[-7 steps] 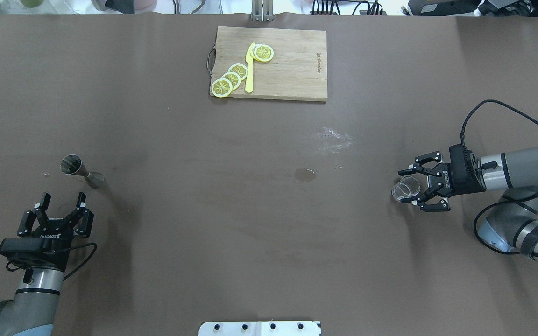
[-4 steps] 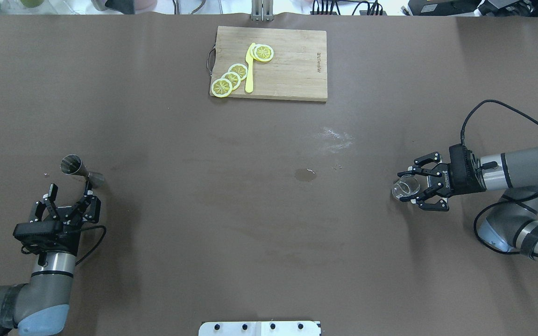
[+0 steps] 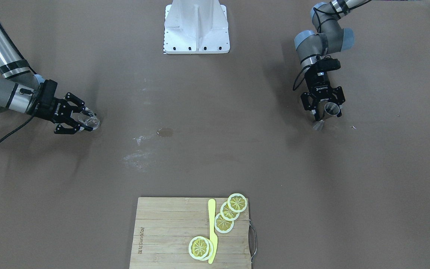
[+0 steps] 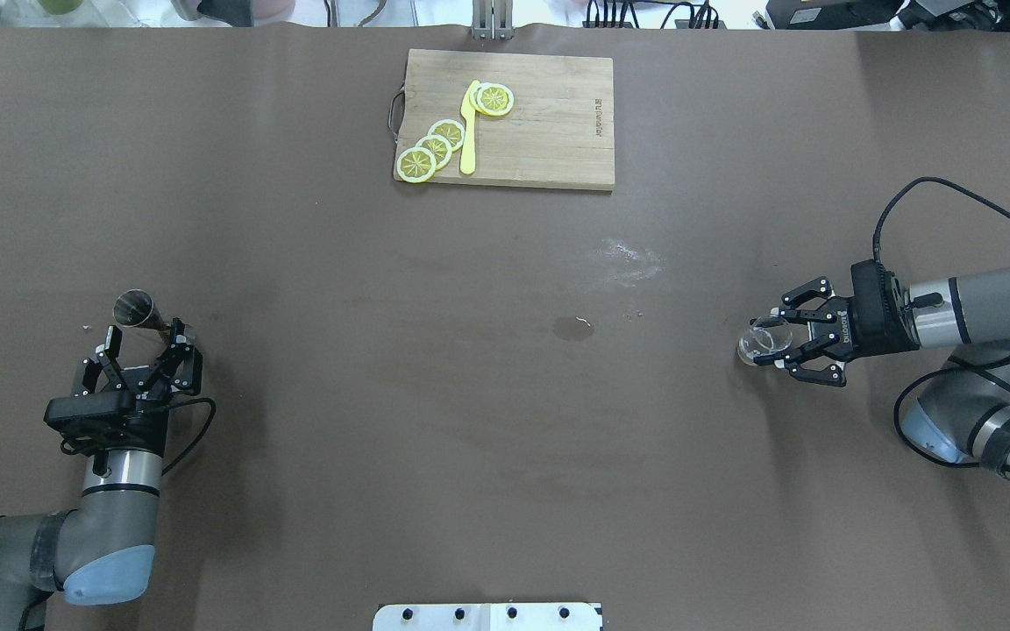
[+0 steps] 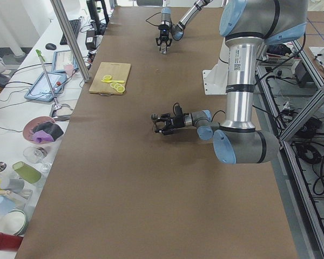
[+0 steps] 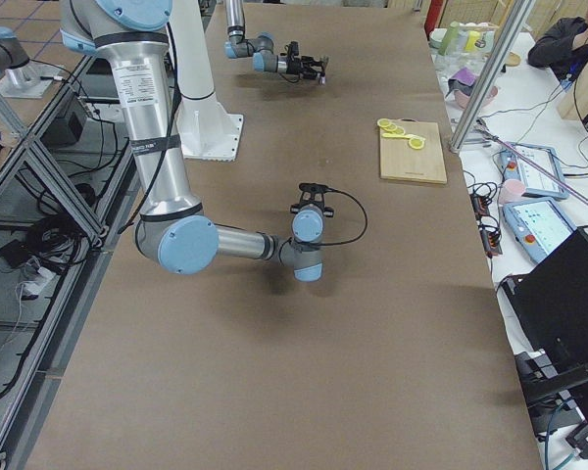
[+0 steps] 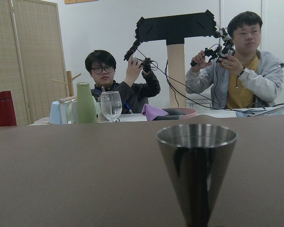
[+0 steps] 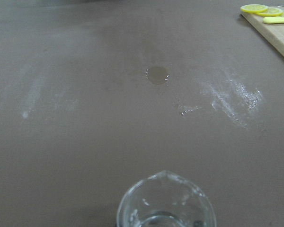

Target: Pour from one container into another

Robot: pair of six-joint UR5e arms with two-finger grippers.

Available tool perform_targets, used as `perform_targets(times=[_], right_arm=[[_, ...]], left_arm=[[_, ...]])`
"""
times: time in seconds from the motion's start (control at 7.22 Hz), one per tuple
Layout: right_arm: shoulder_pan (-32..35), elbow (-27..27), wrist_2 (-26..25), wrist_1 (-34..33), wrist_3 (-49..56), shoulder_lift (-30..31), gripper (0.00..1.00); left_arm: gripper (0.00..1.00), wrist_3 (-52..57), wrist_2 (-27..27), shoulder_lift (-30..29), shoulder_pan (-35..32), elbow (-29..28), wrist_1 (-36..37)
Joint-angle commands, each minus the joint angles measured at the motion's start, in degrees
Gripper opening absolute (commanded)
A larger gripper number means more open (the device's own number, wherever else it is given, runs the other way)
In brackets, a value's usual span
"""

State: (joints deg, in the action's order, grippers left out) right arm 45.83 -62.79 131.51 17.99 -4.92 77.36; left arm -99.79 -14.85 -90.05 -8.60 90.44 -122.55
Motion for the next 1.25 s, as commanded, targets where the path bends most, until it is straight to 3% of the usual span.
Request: perform_targets(times=[0.0, 0.55, 0.69, 1.11], right_arm=[[4.95, -0.22, 5.22, -2.06, 0.0, -0.98, 0.02], [14.36, -1.02, 12.19, -6.9, 0.44, -3.61, 0.0], [15.42, -1.02, 12.45, -7.0, 0.35, -4.49, 0.0], [18.15, -2.67, 13.07, -11.45, 0.7, -7.4, 0.0]], left_arm=[[0.82, 0.03, 0.0, -0.48, -0.62, -0.17, 0.12], [0.81, -0.06, -0.09, -1.71, -2.21, -1.14, 2.32], [0.76, -0.06, 0.0, -2.06, -2.3, -1.23, 2.93], [0.43, -0.14, -0.09, -2.32, -2.3, -1.32, 3.29]])
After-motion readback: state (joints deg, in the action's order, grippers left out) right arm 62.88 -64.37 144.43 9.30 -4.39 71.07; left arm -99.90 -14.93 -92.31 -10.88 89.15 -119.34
